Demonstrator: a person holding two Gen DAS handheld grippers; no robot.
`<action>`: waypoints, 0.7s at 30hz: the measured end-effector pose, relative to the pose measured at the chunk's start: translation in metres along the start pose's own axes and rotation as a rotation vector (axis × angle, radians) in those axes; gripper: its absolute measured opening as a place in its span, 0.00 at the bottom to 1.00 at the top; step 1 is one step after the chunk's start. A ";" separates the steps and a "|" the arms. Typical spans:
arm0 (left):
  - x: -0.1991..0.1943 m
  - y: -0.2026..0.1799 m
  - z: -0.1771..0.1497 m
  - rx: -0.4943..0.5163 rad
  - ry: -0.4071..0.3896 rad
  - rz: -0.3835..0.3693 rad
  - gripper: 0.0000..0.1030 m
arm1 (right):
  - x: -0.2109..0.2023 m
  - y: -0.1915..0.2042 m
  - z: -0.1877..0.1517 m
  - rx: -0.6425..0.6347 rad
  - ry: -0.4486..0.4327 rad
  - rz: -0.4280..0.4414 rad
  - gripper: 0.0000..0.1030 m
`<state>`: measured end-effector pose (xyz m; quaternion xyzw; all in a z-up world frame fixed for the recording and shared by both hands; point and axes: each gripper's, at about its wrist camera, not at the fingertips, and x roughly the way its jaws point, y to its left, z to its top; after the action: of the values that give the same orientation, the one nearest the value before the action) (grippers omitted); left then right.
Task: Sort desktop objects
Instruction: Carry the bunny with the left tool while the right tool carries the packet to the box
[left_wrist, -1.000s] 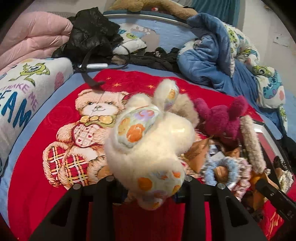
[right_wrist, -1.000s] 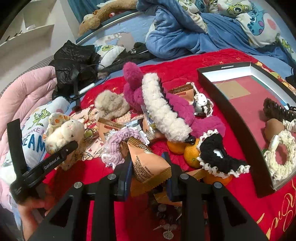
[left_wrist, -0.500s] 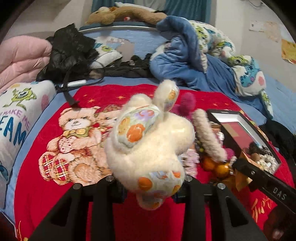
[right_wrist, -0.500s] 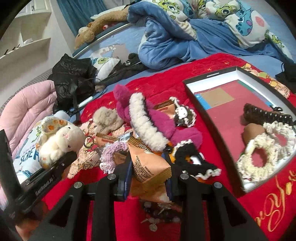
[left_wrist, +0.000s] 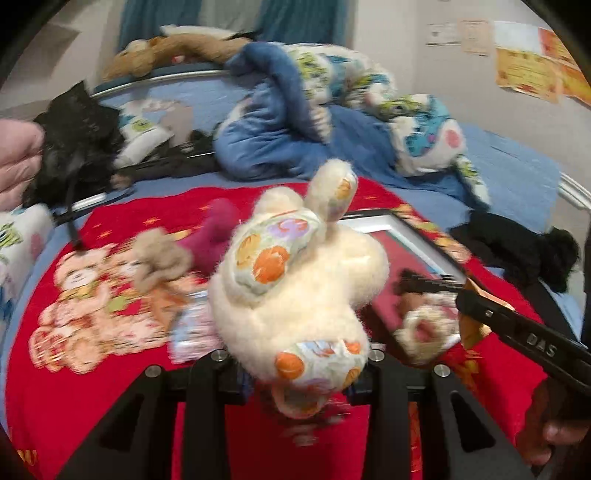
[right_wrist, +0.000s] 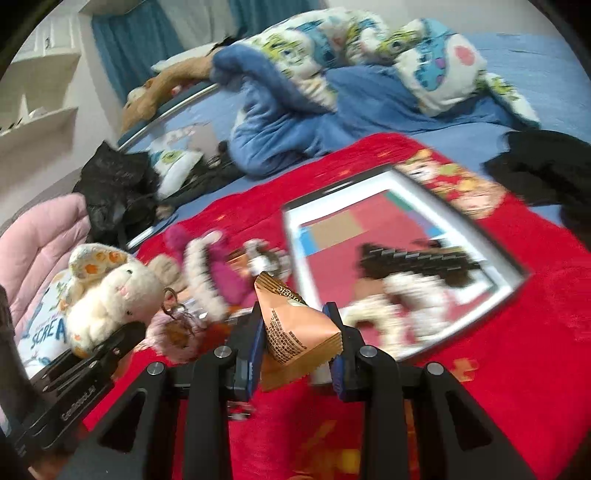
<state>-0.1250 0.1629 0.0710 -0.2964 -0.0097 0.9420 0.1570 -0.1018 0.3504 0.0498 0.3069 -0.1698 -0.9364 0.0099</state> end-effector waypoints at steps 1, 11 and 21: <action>0.001 -0.009 0.001 0.005 -0.005 -0.019 0.34 | -0.005 -0.009 0.001 0.007 -0.008 -0.019 0.28; 0.020 -0.074 -0.006 0.055 0.023 -0.109 0.34 | -0.042 -0.087 0.008 0.121 -0.064 -0.088 0.28; 0.029 -0.070 -0.008 0.047 0.043 -0.101 0.34 | -0.022 -0.075 0.005 0.080 -0.037 -0.070 0.28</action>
<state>-0.1228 0.2380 0.0563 -0.3118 0.0006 0.9263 0.2116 -0.0802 0.4260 0.0421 0.2955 -0.1964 -0.9341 -0.0383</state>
